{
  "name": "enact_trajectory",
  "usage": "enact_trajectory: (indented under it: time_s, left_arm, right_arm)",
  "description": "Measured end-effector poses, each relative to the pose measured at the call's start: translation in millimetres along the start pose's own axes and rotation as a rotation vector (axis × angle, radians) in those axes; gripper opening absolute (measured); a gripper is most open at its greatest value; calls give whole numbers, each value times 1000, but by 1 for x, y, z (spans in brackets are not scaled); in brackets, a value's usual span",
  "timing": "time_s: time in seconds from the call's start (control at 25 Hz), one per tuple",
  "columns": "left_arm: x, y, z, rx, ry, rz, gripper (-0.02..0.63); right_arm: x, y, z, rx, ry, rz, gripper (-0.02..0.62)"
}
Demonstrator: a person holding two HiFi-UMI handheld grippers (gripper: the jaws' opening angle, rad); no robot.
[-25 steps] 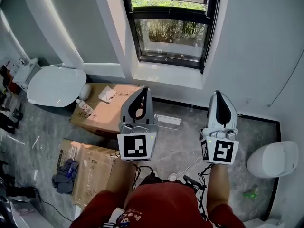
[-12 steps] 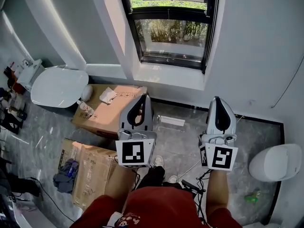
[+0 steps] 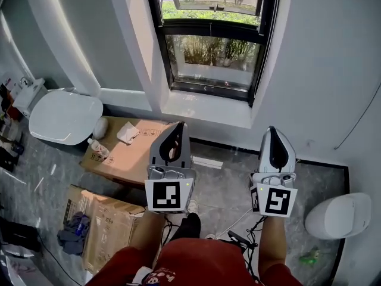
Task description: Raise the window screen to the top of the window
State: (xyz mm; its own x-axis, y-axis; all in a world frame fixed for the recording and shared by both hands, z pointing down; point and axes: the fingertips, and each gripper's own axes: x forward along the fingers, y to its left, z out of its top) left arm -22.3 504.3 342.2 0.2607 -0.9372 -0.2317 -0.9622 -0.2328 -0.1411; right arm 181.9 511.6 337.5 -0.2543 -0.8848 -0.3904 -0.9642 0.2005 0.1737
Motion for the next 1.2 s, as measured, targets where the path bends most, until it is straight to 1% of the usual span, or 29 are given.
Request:
enact_trajectory:
  time_s: [0.2, 0.4, 0.68, 0.88, 1.0, 1.12, 1.2]
  left_arm:
    - [41, 33, -11, -21, -4, 4, 5]
    - [81, 74, -24, -41, -5, 14, 5]
    - [135, 117, -46, -63, 7, -6, 5]
    - [168, 136, -61, -96, 3, -34, 5]
    - [183, 147, -69, -75, -2, -47, 5]
    - [198, 148, -65, -84, -35, -53, 5]
    - [207, 145, -68, -84, -35, -60, 5]
  right_arm:
    - [51, 1, -12, -6, -3, 5, 8]
    - [106, 15, -27, -19, 9, 6, 8]
    - [167, 32, -52, -34, 40, -4, 8]
    - [198, 38, -66, -50, 49, -27, 8]
    - [208, 42, -72, -58, 51, -36, 8]
    - [216, 35, -75, -69, 56, -45, 8]
    - [220, 29, -80, -66, 57, -56, 9]
